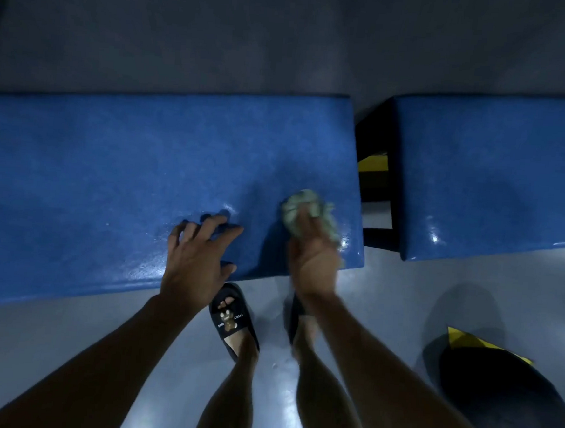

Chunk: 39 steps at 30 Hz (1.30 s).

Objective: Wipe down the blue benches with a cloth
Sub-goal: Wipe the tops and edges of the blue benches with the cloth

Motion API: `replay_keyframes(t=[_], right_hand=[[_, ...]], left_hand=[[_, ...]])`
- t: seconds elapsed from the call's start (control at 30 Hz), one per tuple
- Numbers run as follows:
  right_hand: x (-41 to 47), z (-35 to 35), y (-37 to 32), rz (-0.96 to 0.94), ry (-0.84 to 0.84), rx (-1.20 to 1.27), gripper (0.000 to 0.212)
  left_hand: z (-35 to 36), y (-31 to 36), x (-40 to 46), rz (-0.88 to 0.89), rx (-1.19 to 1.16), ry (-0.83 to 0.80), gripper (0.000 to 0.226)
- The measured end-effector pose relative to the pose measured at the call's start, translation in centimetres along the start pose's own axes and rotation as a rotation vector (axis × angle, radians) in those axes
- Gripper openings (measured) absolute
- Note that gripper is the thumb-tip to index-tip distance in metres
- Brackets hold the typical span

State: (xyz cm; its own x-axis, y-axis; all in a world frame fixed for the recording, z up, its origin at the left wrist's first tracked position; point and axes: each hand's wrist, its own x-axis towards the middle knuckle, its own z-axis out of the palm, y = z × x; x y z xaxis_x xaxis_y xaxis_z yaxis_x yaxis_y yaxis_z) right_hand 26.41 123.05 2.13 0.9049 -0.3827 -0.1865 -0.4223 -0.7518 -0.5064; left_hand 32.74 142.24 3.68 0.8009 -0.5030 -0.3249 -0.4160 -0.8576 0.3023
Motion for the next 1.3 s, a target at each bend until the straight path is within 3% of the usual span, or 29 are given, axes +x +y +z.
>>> replay_keyframes(t=[0.1,0.2,0.27,0.37,0.5,0.53,0.63,0.73,0.8,0.9,0.97,1.03,1.07,1.2,1.3], right_hand=[[-0.6,1.3,-3.4,-0.306,-0.174,-0.133,0.06],[2.1,-0.9,-0.4,-0.389,-0.251,-0.25,0.064],[4.2,-3.5,3.1,-0.257,-0.191,-0.215,0.062],[7.1,-6.2,7.1,0.058,0.043,-0.17,0.053],[7.1,-3.3,4.6,0.266,0.133,-0.164,0.058],[6.4,-2.0,2.9,0.212,0.099,-0.146,0.058],[4.0,0.2,-1.5,-0.212,-0.069,-0.151,0.06],[6.1,-2.1,0.1,-0.482,-0.135,-0.256,0.063],[8.3,-4.4,3.1,-0.371,-0.143,-0.244,0.062],[11.0,-6.3,6.4,0.015,0.001,-0.21,0.059],[11.5,-5.0,5.5,0.222,0.094,-0.164,0.061],[10.8,-3.1,2.6,0.319,0.086,-0.102,0.063],[10.1,-1.9,0.9,0.261,0.046,-0.091,0.063],[8.7,0.2,-2.8,-0.287,-0.087,-0.223,0.065],[11.3,-1.9,0.5,-0.446,-0.059,-0.373,0.067]], left_hand=[[-0.3,-0.3,0.2,0.006,-0.003,0.004,0.065],[-0.5,-0.5,0.5,0.003,-0.052,0.001,0.06],[-0.6,-0.4,0.6,0.006,-0.071,0.017,0.058],[-0.6,-0.3,0.8,0.012,-0.057,0.025,0.058],[-1.2,-0.4,1.3,0.021,-0.085,0.045,0.051],[-1.4,-0.5,1.5,0.021,-0.105,0.055,0.049],[-2.2,-1.0,2.5,0.019,-0.143,0.053,0.053],[-3.1,-1.3,4.3,-0.03,-0.103,0.031,0.07],[-3.7,-1.4,5.5,-0.079,-0.058,-0.011,0.088],[-3.8,-1.5,6.5,-0.091,0.025,-0.061,0.098],[-3.6,-1.6,6.6,-0.104,0.046,-0.065,0.099],[-3.4,-1.5,6.6,-0.104,0.04,-0.055,0.1],[-3.4,-1.6,6.6,-0.103,0.041,-0.051,0.1],[-3.7,-1.6,7.1,-0.106,0.071,-0.054,0.101],[-3.8,-1.5,7.2,-0.104,0.089,-0.052,0.101]])
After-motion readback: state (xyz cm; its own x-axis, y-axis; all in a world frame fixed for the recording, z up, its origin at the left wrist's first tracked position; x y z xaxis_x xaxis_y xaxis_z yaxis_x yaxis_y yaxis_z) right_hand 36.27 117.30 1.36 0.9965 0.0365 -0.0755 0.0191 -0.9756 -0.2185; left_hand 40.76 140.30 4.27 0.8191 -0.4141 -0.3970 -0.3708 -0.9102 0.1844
